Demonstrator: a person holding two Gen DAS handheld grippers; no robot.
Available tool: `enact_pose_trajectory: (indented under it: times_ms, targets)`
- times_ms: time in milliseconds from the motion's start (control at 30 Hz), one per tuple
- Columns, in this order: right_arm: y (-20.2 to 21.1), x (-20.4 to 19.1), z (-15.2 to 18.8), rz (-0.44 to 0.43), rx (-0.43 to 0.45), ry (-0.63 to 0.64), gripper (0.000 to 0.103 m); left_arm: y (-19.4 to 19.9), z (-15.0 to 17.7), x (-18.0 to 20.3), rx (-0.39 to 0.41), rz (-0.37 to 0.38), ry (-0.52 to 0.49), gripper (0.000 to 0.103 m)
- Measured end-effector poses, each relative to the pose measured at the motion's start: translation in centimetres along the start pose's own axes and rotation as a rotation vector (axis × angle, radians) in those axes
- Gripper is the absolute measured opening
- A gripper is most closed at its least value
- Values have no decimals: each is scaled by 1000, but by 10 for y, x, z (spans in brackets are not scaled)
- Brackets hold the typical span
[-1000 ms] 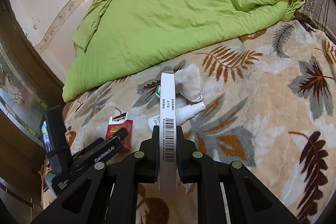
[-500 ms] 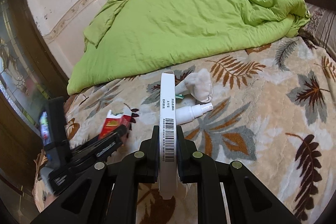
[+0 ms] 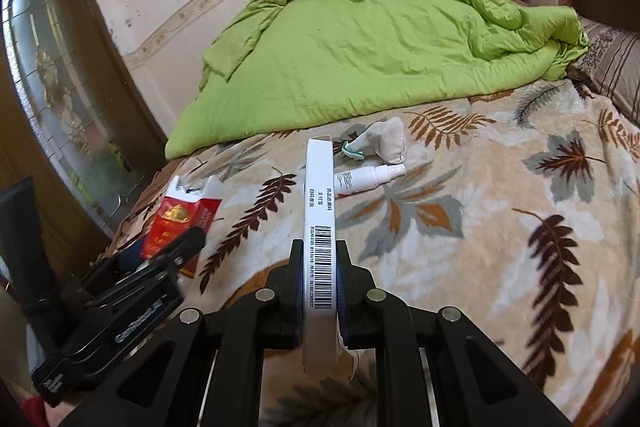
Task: Collect trash
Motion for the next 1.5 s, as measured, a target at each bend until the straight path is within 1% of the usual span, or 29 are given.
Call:
enact_pose_trajectory:
  times_ms: [67,133,233,300,733,1500]
  targets:
    - [11,1,6,-2,4,8,14,13,12,-1,-5,-7,-2,55]
    - [19,3,12,-8,0,5,14,19,22,-3,-1,-32,-3,55]
    - [27,5,20,-12,-11,5,14,13,30,-4,-32,-37,9,55]
    - [27,5,22,-11,-15,1,14,11,32,-4,-27,-47,6,55]
    - [10,-2,24,-4,-34,26,14,-3,35,2,-17,-65,-55,55]
    - [7,-1,25,0,-39,22,14,-5,34,5,-19,-62,-60,55]
Point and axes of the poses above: each gripper's, at about its wrist camera, not at the fingertips, and y roughly against the way its jaws point, x to its right, z to its underside, the point moved 7 cm from there along -y, roughly the way its jaws point, and after that the axes turned 3 degrees about x, right-handed, at the moved point
